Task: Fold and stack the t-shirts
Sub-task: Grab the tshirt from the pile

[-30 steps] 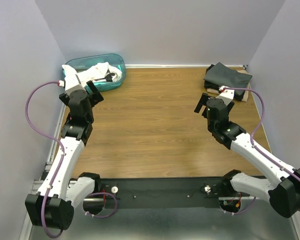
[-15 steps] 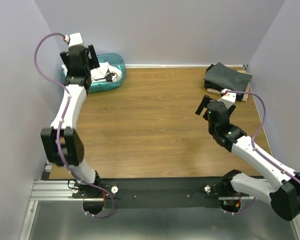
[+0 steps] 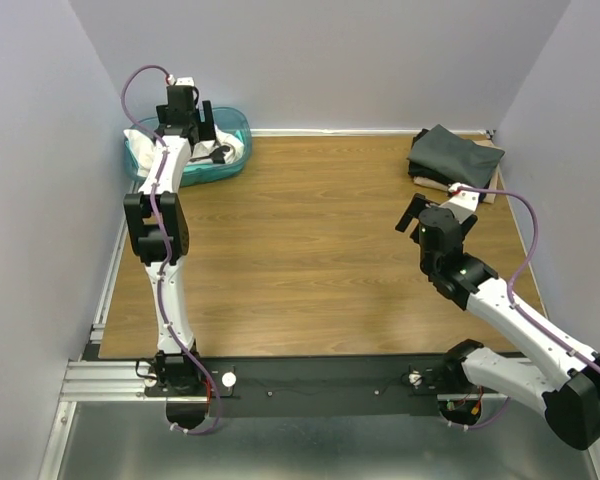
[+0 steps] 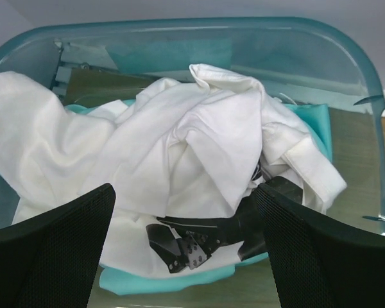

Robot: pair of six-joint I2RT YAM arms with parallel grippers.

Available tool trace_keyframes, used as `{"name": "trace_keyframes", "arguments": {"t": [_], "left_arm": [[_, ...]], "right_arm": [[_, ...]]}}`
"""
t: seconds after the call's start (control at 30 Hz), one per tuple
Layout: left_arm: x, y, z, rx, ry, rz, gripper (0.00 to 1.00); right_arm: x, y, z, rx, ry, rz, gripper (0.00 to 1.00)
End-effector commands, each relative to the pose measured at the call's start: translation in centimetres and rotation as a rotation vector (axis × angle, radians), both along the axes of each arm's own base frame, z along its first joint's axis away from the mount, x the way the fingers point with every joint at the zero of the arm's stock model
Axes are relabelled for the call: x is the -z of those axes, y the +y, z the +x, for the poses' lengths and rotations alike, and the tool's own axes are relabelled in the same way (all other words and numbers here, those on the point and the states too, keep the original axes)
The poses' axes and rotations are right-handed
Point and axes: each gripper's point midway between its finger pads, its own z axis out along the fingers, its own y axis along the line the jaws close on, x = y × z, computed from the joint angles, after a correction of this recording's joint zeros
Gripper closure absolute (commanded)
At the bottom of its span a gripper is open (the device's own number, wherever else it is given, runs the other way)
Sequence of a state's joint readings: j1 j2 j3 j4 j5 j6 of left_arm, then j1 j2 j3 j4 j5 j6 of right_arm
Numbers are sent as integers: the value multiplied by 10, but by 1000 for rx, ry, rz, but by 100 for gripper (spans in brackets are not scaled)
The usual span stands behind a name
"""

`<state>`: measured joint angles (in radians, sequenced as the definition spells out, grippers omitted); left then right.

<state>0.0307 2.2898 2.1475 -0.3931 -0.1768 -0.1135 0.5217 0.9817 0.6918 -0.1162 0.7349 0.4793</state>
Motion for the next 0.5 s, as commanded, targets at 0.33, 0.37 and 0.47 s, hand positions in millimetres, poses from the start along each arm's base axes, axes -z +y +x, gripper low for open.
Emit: {"name": "trace_keyframes", "arguments": {"t": [0.33, 0.37, 0.47], "left_arm": [[63, 32, 13, 1, 71, -47, 2], [67, 31, 13, 6, 77, -49, 2], [67, 31, 14, 10, 75, -46, 3]], "right_arm": [[5, 4, 8, 12, 22, 9, 0], [6, 6, 8, 6, 26, 9, 0], [7, 9, 9, -7, 32, 14, 0]]}}
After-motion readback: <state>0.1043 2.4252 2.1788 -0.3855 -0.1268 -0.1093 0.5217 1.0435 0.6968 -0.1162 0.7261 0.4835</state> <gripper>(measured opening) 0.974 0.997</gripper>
